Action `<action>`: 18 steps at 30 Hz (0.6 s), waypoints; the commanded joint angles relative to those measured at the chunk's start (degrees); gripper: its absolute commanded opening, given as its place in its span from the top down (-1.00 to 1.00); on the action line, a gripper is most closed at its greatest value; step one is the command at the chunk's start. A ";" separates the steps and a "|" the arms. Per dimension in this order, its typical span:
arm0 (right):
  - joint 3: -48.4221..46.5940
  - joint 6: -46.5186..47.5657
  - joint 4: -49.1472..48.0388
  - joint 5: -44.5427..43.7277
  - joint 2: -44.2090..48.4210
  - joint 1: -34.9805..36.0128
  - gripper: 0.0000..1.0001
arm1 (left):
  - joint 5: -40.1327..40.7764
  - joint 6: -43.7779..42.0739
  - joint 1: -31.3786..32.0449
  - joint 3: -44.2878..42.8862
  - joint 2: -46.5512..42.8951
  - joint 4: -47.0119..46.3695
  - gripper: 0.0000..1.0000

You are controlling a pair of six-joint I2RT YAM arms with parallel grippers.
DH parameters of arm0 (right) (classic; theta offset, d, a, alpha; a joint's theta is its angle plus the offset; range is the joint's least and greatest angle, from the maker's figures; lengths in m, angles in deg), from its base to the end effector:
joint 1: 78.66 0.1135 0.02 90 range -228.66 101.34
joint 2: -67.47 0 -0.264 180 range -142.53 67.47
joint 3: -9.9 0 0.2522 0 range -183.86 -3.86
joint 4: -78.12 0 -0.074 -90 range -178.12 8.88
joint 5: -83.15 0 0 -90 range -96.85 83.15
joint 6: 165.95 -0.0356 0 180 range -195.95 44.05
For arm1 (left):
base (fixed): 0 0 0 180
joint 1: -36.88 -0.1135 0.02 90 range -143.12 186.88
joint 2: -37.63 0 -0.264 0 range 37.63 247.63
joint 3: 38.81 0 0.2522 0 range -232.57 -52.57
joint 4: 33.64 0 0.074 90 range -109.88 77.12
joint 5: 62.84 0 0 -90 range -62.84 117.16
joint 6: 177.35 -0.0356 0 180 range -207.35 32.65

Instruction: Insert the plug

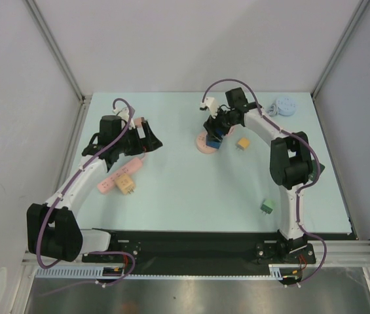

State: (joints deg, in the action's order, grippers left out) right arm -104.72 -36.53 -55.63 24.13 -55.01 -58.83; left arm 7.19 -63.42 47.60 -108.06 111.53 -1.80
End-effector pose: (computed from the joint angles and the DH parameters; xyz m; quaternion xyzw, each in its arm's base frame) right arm 0.4386 0.1777 0.2170 -0.5247 0.7563 0.1999 0.3358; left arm 0.2773 -0.0649 0.2828 -0.0236 0.8826 -0.2798 0.3771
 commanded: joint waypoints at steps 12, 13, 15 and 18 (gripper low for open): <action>-5.31 -2.76 -0.58 -2.06 4.61 1.35 -0.76 | -1.65 -0.37 -0.70 0.38 -1.75 -1.74 -1.00; -4.44 -3.38 -1.11 -2.41 5.48 1.26 -0.76 | -1.39 -0.37 -0.70 0.38 -1.75 -1.74 -0.99; -3.12 -4.26 -2.51 -3.29 7.60 1.17 -0.76 | -1.30 -0.46 -0.70 0.38 -1.75 -1.74 -0.99; -0.92 -4.79 -2.87 -4.96 8.65 1.00 -0.68 | -0.78 -0.37 -0.70 0.38 -1.75 -1.74 -1.00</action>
State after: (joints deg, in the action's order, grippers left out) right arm -106.68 -39.40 -56.24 21.40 -51.42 -57.58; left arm 6.97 -63.44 47.56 -107.95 111.53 -1.77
